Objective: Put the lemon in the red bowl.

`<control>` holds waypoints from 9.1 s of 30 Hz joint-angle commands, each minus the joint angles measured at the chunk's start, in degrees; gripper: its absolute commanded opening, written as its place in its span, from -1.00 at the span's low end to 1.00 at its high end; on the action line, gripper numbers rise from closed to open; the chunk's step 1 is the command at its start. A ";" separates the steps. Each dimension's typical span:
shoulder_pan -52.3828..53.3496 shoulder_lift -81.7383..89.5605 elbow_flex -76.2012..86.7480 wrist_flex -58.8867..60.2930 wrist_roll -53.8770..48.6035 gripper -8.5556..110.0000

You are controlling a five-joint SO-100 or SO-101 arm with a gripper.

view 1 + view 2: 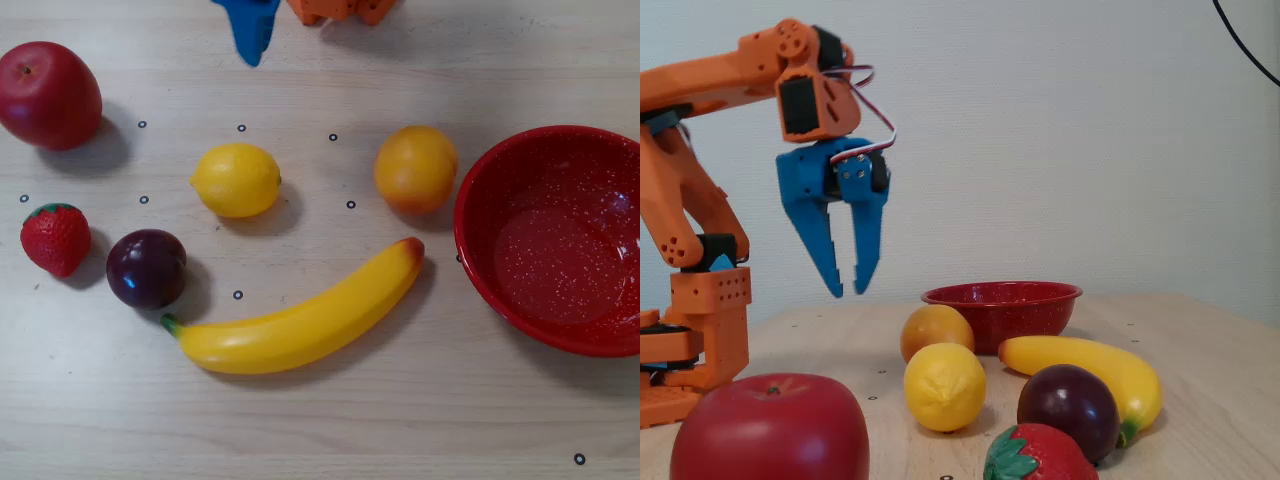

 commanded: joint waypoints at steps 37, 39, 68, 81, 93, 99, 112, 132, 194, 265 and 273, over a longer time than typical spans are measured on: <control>-1.58 -22.85 -5.54 -17.93 12.39 0.16; -1.58 -23.82 -5.36 -18.98 12.83 0.16; -1.05 -31.11 -4.57 -27.25 16.08 0.09; -1.14 -31.11 -4.13 -27.07 14.50 0.01; -1.58 -30.06 -4.31 -26.28 13.45 -0.06; -1.67 -29.27 -3.60 -26.46 13.36 -0.12; -2.64 -28.65 -3.78 -24.70 13.62 -0.27; -2.37 -27.07 -4.83 -22.59 16.00 -0.85; 52.56 -12.57 1.14 -61.96 1.14 -0.84; 14.59 53.35 53.88 -50.71 -7.73 -0.85; 15.64 66.45 71.81 -59.59 -9.84 -0.85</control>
